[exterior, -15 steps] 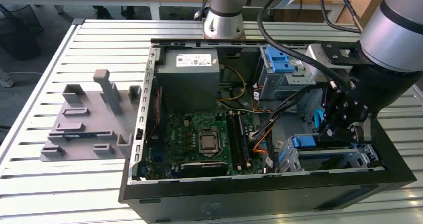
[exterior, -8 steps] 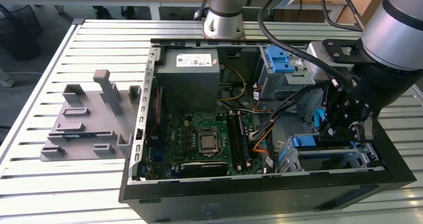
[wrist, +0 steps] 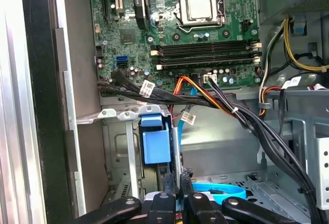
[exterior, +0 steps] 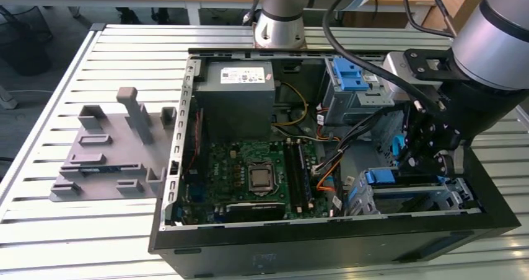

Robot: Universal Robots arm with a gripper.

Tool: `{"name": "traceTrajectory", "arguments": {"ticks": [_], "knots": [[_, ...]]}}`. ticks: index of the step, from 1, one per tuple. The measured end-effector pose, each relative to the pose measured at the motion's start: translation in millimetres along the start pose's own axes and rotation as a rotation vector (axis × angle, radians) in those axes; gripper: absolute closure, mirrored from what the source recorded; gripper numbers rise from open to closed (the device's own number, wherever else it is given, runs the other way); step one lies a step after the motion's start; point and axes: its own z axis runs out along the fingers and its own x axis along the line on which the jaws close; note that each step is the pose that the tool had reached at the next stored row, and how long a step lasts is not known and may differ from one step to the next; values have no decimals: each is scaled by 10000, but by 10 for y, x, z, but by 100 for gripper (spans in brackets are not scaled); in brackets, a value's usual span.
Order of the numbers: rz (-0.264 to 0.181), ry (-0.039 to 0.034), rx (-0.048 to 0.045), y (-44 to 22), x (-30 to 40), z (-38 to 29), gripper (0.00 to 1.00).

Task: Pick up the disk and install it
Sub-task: 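Insert the second disk wire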

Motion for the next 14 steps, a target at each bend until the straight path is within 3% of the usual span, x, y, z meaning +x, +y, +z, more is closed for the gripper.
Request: {"name": "traceTrajectory", "arguments": {"ticks": [14], "knots": [[0, 2, 0, -2, 25, 27, 84]]}}
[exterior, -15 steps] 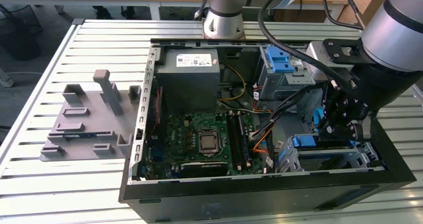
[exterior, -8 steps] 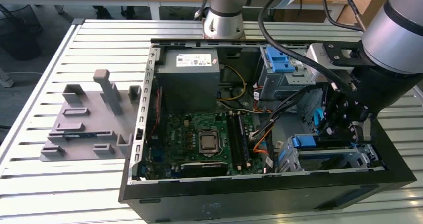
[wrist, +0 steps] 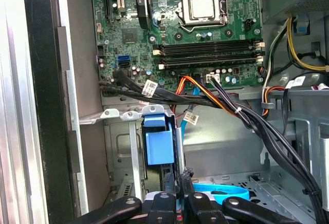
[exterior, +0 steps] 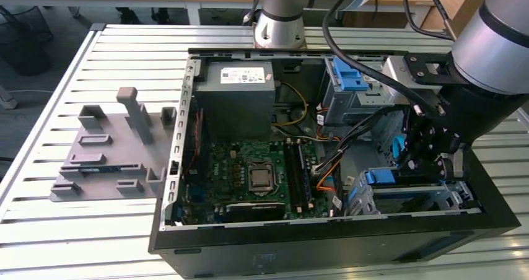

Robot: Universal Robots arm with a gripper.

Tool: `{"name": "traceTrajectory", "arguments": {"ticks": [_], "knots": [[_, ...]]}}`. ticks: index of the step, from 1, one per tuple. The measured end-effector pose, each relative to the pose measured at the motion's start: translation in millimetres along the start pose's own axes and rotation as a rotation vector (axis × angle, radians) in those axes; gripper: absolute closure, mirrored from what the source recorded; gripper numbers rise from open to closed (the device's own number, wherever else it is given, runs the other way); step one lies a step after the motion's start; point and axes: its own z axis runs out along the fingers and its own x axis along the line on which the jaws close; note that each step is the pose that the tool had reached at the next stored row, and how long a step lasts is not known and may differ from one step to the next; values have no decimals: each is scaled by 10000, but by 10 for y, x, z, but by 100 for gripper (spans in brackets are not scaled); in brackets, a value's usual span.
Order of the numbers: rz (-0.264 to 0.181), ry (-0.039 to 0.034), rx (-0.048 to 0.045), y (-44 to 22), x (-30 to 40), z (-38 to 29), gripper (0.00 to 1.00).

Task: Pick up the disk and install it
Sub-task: 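Insert the second disk wire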

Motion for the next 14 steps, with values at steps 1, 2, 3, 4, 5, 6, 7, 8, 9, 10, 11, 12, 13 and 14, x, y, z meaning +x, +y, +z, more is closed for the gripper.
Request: {"name": "traceTrajectory", "arguments": {"ticks": [1, 2, 3, 4, 5, 6, 7, 8, 9, 10, 11, 12, 13, 14], "knots": [[0, 0, 0, 0, 0, 0, 84], [0, -1, 0, 0, 0, 1, 84], [0, -3, 0, 0, 0, -1, 84], [0, -5, 1, 0, 0, -4, 84], [0, -6, 1, -1, 0, -9, 84], [0, -4, 1, -1, 0, -15, 84], [0, -2, 1, -1, -1, -19, 84], [0, -4, 1, -1, -1, -20, 84], [0, -2, 0, -1, -1, -21, 84], [0, -1, 0, -1, -1, -22, 84], [0, 0, 1, -1, -1, -22, 84], [0, 1, 0, -1, 0, -21, 84], [-1, 0, 0, -1, 0, -19, 84], [0, 0, 0, -1, 0, -17, 84]]}}
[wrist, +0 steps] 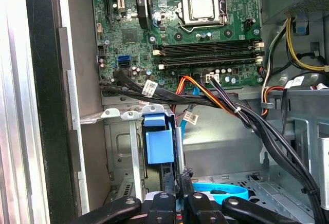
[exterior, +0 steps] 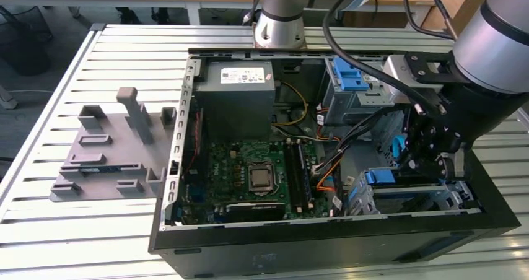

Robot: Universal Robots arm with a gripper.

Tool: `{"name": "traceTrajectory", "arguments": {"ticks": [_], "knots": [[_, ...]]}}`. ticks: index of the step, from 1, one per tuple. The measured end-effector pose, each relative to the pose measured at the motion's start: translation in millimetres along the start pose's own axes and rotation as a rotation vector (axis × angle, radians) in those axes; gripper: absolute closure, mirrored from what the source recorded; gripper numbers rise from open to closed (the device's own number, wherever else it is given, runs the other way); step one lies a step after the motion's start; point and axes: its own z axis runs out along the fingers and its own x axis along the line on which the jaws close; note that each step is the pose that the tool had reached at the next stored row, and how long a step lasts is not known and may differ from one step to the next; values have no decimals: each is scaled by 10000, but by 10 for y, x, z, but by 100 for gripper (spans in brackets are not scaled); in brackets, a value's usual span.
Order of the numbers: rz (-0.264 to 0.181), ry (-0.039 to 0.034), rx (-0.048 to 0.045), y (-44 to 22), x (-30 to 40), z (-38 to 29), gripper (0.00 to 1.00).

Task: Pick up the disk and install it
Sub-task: 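Insert the second disk wire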

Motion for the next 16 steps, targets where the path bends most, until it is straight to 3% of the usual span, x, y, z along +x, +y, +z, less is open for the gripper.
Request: {"name": "traceTrajectory", "arguments": {"ticks": [16], "knots": [[1, -4, -1, 0, 1, 11, 84]]}}
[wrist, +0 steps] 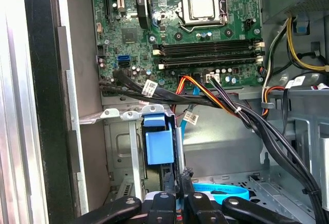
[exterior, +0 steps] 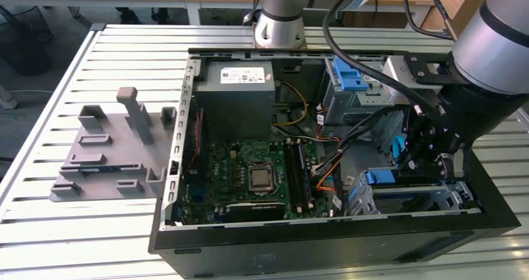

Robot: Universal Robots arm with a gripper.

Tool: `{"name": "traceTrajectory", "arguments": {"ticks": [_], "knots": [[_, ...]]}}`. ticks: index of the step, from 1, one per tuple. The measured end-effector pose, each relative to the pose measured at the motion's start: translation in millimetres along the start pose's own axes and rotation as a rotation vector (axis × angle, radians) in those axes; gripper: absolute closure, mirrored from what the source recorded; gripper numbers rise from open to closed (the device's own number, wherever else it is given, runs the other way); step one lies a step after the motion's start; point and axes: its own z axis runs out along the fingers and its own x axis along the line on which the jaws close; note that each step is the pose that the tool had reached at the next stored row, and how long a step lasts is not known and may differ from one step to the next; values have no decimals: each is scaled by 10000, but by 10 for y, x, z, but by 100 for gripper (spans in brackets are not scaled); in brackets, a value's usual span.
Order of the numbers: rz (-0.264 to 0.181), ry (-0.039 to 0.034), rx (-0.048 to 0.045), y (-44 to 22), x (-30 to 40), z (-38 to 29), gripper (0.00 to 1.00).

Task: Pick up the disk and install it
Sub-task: 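Insert the second disk wire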

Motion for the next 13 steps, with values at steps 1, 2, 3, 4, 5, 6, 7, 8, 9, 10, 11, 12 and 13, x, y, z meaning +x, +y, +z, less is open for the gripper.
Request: {"name": "traceTrajectory", "arguments": {"ticks": [1, 2, 3, 4, 5, 6, 7, 8, 9, 10, 11, 12, 13], "knots": [[0, 3, -2, -1, 0, -2, 84], [0, 5, -4, -2, 0, -3, 84], [0, 6, -6, -2, 0, -3, 84], [0, 6, -9, -3, 0, -4, 84], [0, 6, -10, -4, 0, -5, 84], [0, 6, -13, -4, 0, -6, 84], [0, 5, -14, -4, 0, -6, 84], [0, 5, -16, -5, 0, -7, 84], [1, 6, -17, -5, 1, -8, 84], [1, 6, -18, -5, 0, -9, 84], [1, 6, -19, -5, 0, -9, 84], [2, 10, -21, -6, 2, -11, 84], [2, 10, -22, -7, 5, -11, 84]]}}
